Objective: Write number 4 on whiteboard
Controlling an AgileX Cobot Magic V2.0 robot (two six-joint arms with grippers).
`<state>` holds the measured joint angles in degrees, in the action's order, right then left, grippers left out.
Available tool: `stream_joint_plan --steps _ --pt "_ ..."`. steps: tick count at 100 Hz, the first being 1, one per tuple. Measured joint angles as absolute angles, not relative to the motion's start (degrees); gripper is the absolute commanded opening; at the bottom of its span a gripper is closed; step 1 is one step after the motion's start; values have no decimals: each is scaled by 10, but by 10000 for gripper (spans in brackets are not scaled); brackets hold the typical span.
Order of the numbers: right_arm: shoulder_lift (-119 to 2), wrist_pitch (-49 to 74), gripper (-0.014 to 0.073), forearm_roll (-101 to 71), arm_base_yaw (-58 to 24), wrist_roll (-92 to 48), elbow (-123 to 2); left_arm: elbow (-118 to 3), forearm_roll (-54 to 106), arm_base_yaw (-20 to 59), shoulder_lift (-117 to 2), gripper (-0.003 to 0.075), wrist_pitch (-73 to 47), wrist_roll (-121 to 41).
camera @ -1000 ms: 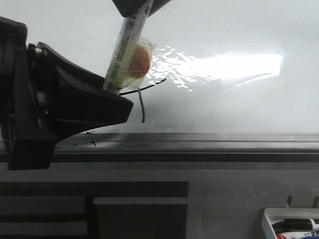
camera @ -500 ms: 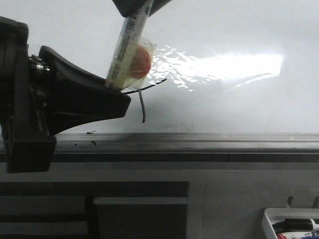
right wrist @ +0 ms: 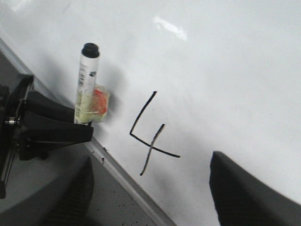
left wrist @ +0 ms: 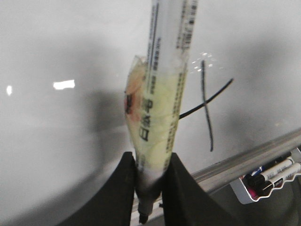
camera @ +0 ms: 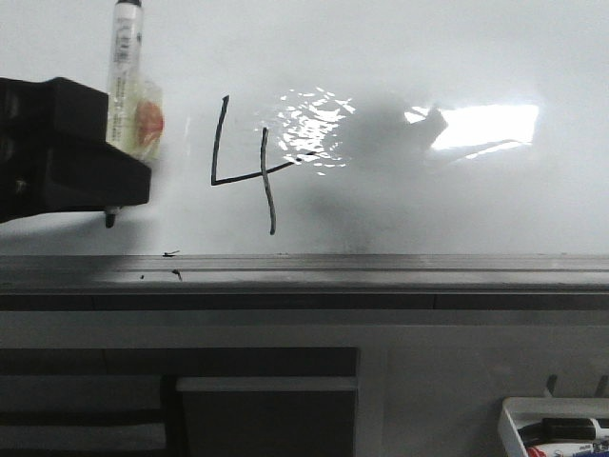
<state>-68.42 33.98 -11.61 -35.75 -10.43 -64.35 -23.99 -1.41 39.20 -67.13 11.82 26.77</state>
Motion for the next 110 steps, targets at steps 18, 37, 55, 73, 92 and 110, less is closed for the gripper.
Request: stream_joint_plan --steps 18,37,55,73,92,110 --pt "-668 338 471 -116 -342 -104 -643 -279 38 389 -674 -20 36 273" --pt "-666 338 471 -116 -341 -104 -643 -293 61 361 -689 -20 6 274" --pt "-666 338 471 -116 -341 -104 -643 -293 59 359 -689 -11 5 274" --pt "-666 338 471 -116 -341 -104 -643 -293 58 359 -689 218 4 274" --pt "-666 338 471 -116 -341 -104 -643 -295 58 357 -689 391 19 274" --pt "-666 338 470 -116 -341 -104 -643 -295 58 357 -686 390 22 275"
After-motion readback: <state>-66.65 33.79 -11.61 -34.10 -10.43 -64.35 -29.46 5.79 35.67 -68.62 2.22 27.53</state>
